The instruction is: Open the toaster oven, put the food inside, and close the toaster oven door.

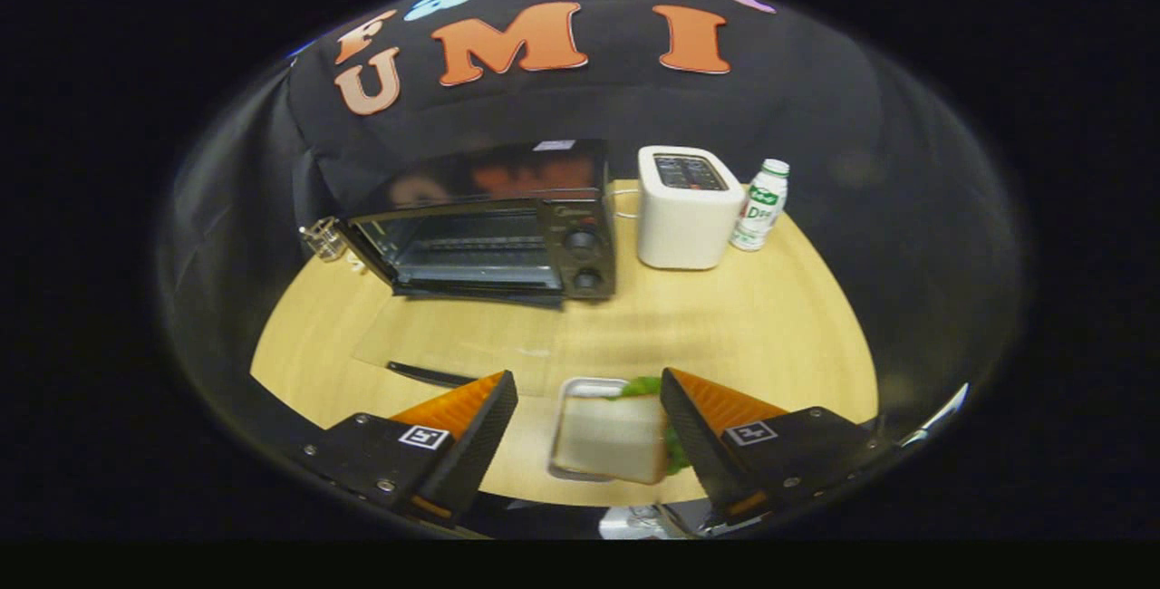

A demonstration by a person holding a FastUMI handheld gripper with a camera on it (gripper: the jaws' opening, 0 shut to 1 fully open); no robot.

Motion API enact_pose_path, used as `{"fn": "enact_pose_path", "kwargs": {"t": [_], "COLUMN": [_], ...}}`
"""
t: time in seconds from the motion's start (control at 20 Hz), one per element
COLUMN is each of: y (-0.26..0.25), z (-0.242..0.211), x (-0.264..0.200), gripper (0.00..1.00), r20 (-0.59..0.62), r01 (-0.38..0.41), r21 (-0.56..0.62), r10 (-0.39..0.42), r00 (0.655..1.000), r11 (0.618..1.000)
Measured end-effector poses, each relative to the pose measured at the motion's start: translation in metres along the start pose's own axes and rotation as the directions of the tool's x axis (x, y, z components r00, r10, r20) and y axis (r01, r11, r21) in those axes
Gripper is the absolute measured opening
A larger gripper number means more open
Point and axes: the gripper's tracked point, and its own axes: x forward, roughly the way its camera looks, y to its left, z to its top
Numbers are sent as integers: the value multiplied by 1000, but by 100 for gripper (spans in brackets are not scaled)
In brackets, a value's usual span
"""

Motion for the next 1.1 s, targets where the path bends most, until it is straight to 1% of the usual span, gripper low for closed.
{"fn": "enact_pose_path", "kwargs": {"t": [0.1,0.15,0.2,0.35,0.5,0.65,0.75,0.8,0.9,1.0,1.05,1.1], "y": [-21,-28,-31,-26,-33,-30,-26,-22,-20,-18,-15,-12], "z": [-12,-17,-23,-54,-77,-97,-98,-99,-97,-94,-92,-89], "x": [-2,-2,0,13,28,39,43,42,42,38,36,33], "gripper": [97,98,98,98,98,99,98,95,76,63,59,49], "r20": [-23,-33,-48,-122,-175,-225,-220,-216,-215,-217,-217,-208], "r01": [27,26,11,-64,-66,-91,-115,-130,-138,-147,-157,-170], "r21": [-12,-2,20,105,158,220,269,290,311,327,346,374], "r10": [-27,-26,-10,77,94,141,177,197,211,225,242,261], "r00": [999,999,999,990,980,964,959,956,953,950,946,943], "r11": [1000,1000,1000,992,985,971,956,948,940,934,925,912]}}
